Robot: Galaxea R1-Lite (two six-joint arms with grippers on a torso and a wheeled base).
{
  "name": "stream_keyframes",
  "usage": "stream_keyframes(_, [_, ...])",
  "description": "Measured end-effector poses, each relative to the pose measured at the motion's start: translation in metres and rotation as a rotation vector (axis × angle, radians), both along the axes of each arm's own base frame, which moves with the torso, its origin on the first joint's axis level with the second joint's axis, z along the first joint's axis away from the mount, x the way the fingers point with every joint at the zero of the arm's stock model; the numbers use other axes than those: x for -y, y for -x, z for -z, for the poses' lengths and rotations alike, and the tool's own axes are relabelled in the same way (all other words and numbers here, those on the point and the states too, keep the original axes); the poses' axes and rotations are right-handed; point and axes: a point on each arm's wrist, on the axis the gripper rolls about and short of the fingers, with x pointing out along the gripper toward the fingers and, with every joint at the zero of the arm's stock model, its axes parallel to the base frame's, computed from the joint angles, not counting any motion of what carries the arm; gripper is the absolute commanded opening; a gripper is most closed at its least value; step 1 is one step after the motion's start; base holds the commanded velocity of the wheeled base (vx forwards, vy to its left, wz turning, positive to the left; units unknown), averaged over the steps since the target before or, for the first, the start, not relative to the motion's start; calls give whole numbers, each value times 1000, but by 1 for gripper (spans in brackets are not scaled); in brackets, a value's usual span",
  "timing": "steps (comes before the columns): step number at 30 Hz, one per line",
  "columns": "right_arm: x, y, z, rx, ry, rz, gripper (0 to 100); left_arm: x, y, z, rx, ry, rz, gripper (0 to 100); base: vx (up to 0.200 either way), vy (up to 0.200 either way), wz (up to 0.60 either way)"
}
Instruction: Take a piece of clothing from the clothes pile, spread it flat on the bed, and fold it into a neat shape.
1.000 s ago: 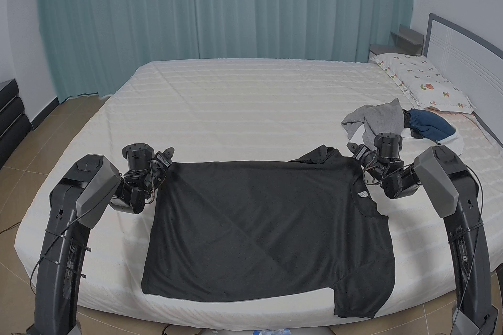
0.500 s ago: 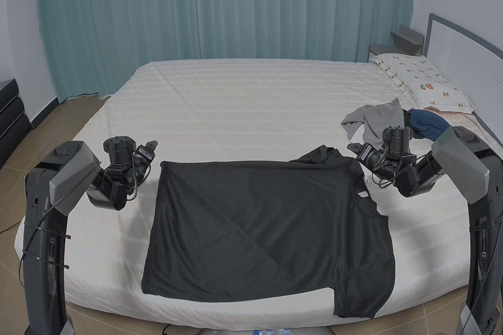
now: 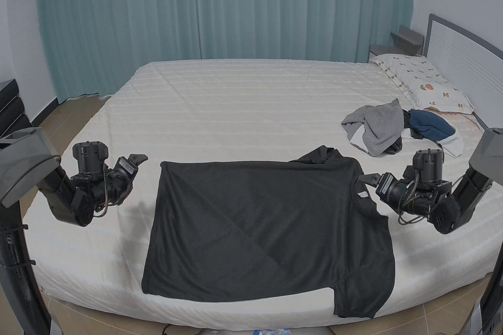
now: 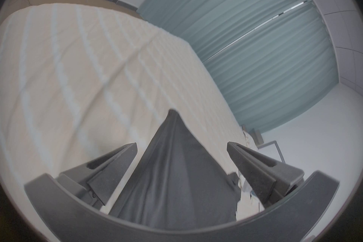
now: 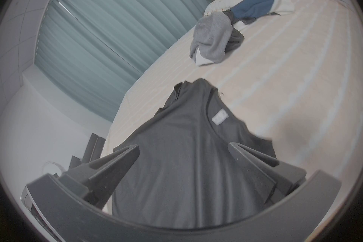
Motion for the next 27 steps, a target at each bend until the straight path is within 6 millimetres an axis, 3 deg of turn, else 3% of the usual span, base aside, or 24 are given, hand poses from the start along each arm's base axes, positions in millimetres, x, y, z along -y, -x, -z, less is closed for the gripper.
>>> stream_keyframes(3, [-1, 27, 2, -2, -45, -2, 100, 4, 33, 2, -68, 22, 39, 100, 0, 0, 0])
stream_keyframes(7, [-2, 55, -3, 65, -126, -11, 100, 9, 76, 10, -164, 53, 96, 100, -200, 0, 0])
stream_keyframes(10, [-3, 76, -3, 71, -176, -42, 100, 12, 97, 12, -186, 75, 142, 100, -200, 0, 0])
stream_keyframes(15, [-3, 95, 5, 17, -201, -80, 100, 15, 110, 18, -176, 76, 186, 100, -200, 0, 0])
stream_keyframes(27, [3, 95, 20, -44, -183, -63, 100, 17, 120, 45, -171, -44, 225, 100, 0, 0, 0])
